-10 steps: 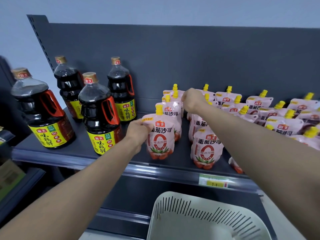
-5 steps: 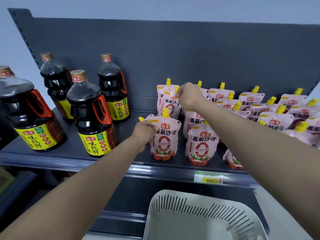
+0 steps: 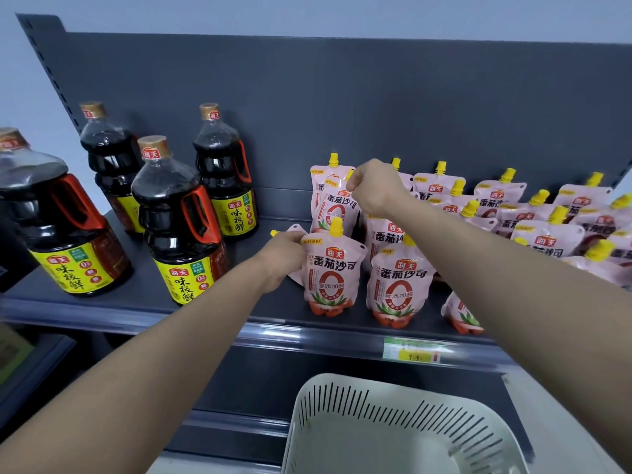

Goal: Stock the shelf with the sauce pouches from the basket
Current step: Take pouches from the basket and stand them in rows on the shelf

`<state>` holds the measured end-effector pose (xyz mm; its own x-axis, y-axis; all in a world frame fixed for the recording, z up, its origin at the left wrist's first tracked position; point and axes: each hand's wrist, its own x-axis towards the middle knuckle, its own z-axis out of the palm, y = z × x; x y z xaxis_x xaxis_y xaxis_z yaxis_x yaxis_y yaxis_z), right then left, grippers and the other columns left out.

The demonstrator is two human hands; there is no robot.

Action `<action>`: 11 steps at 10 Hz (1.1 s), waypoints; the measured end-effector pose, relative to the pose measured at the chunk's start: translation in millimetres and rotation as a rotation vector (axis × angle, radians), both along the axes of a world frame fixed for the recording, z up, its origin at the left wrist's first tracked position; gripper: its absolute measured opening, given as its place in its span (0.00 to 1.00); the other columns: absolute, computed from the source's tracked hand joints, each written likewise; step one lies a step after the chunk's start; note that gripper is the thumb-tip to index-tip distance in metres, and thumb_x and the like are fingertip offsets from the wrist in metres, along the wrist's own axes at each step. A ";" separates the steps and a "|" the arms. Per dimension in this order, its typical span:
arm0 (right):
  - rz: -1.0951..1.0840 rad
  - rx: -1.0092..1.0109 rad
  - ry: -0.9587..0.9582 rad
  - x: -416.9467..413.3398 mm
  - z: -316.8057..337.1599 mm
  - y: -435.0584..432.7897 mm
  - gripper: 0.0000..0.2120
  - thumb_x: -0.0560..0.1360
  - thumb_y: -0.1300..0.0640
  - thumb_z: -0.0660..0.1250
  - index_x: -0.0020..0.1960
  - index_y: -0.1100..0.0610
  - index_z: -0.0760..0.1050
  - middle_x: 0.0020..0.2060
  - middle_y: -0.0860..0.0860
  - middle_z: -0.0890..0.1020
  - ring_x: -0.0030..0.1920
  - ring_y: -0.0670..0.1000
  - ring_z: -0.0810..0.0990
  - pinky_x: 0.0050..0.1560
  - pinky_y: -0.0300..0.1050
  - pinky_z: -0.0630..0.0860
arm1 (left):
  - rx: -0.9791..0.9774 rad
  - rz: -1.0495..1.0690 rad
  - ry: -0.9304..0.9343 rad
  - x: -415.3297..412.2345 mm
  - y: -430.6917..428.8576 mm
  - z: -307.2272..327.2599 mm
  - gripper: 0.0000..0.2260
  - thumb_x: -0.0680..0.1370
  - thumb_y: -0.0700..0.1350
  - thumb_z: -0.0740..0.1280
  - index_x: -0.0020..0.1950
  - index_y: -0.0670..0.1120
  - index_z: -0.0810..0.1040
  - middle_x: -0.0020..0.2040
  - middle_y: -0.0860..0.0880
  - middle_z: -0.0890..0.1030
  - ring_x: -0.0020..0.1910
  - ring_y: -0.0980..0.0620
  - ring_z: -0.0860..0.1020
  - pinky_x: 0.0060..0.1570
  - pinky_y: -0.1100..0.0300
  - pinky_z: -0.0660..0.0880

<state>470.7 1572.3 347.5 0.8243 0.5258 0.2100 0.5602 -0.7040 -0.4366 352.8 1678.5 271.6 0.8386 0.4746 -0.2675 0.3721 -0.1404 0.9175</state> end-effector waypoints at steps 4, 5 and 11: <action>0.052 -0.160 0.033 15.1 0.9 22.6 0.15 0.77 0.63 0.58 0.59 0.63 0.78 0.56 0.60 0.81 0.58 0.61 0.78 0.60 0.53 0.76 | 0.182 0.241 0.186 29.1 66.2 -18.4 0.15 0.73 0.36 0.69 0.59 0.35 0.75 0.55 0.41 0.78 0.50 0.45 0.78 0.46 0.58 0.74; 0.059 -0.219 0.008 22.4 -5.4 28.7 0.13 0.76 0.67 0.59 0.56 0.65 0.79 0.56 0.61 0.81 0.57 0.61 0.79 0.58 0.52 0.78 | 0.203 0.286 0.252 39.0 72.8 -27.9 0.26 0.72 0.39 0.72 0.67 0.33 0.67 0.64 0.38 0.74 0.62 0.41 0.74 0.56 0.55 0.73; -0.019 -0.487 -0.112 64.4 -15.9 43.7 0.16 0.74 0.67 0.62 0.60 0.61 0.78 0.57 0.59 0.81 0.56 0.60 0.79 0.55 0.52 0.79 | 0.172 0.302 0.457 99.8 114.5 -87.9 0.26 0.68 0.47 0.72 0.64 0.40 0.72 0.61 0.40 0.76 0.57 0.45 0.77 0.55 0.53 0.78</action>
